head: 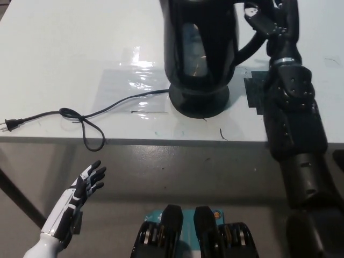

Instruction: A kettle and its base are kept separately on the desk infront of the robot and the robot uses its right hand to lift the kettle by its handle and places it on its base to align it correctly.

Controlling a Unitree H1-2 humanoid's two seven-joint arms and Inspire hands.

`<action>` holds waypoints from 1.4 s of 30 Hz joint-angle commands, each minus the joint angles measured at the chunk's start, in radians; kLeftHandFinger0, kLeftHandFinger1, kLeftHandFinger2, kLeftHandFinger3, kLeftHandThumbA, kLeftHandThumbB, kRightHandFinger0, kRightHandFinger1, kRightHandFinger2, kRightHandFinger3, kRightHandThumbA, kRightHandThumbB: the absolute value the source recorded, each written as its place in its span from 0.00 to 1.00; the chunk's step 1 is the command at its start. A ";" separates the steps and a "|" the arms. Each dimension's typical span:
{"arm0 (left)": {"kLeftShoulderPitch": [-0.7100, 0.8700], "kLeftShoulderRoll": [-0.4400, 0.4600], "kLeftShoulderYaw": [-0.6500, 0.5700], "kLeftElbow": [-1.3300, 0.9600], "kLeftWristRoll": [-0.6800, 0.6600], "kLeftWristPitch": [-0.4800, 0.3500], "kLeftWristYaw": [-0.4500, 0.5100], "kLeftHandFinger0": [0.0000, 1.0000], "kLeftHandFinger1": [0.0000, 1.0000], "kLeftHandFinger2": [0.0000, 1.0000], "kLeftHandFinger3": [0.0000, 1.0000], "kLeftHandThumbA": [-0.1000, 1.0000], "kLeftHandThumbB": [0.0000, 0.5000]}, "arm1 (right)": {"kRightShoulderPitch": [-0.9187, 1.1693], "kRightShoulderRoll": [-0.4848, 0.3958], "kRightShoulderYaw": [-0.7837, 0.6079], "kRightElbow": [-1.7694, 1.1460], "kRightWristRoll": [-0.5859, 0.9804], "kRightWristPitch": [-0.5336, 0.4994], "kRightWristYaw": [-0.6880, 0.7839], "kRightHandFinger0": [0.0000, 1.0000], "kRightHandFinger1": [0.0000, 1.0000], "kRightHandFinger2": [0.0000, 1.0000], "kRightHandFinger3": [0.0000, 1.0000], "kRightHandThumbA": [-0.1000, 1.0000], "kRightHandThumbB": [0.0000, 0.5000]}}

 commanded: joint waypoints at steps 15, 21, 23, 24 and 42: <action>-0.020 0.024 0.003 -0.022 0.002 -0.016 -0.023 1.00 1.00 1.00 1.00 1.00 0.21 | -0.149 -0.013 0.026 0.106 -0.040 -0.121 -0.042 0.00 0.27 0.66 0.64 0.00 0.23; -0.020 0.021 0.003 -0.022 0.000 -0.015 -0.022 1.00 1.00 1.00 1.00 1.00 0.20 | -0.158 -0.025 0.013 0.145 -0.016 -0.142 -0.030 0.00 0.28 0.68 0.68 0.00 0.21; -0.020 0.020 0.004 -0.020 0.000 -0.017 -0.022 1.00 1.00 1.00 1.00 1.00 0.20 | -0.164 -0.029 0.012 0.158 -0.017 -0.144 -0.035 0.00 0.29 0.69 0.67 0.00 0.24; -0.021 0.020 0.004 -0.019 0.000 -0.017 -0.022 1.00 1.00 1.00 1.00 1.00 0.20 | -0.167 -0.031 0.012 0.163 -0.021 -0.144 -0.040 0.00 0.30 0.69 0.65 0.00 0.24; -0.025 0.022 0.005 -0.024 -0.010 -0.005 -0.032 1.00 1.00 1.00 1.00 1.00 0.20 | -0.163 -0.031 0.014 0.208 -0.021 -0.187 -0.045 0.00 0.27 0.66 0.62 0.00 0.25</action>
